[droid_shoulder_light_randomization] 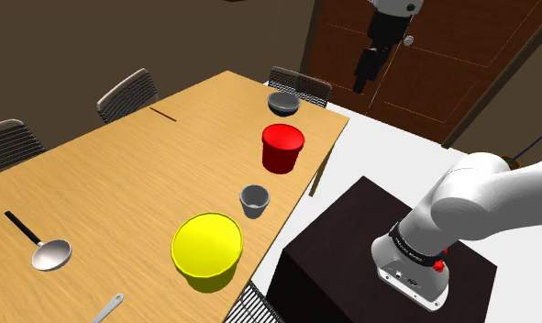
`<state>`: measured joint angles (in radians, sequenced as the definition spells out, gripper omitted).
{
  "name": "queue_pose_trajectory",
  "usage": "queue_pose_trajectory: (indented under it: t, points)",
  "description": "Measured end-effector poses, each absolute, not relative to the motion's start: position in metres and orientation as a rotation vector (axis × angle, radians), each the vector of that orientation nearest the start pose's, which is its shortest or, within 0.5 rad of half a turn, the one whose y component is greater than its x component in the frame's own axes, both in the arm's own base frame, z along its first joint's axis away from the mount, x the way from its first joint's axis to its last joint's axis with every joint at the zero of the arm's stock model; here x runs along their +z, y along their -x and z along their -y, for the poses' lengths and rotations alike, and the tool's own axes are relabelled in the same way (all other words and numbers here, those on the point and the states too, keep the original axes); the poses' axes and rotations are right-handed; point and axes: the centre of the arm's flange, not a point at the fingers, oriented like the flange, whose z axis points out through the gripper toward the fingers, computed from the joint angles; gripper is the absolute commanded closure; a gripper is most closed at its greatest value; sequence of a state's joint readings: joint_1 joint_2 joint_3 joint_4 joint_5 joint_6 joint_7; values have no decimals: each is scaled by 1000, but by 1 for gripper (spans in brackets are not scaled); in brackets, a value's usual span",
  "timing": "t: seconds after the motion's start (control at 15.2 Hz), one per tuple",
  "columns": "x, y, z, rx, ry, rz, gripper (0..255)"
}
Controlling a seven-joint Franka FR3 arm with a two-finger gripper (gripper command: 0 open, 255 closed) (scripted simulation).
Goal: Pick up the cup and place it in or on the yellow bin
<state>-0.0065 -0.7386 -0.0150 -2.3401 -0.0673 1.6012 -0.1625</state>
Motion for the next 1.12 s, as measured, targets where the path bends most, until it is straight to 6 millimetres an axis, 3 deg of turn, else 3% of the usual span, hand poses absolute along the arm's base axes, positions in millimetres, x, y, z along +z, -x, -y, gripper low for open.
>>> queue_pose_trajectory:
  t: [0.13,0.26,1.12]
  points:
    - [580,-324,14,11,3186,234,0]
    - [562,-330,6,17,3172,233,0]
    - [414,-384,-50,57,3062,219,0]
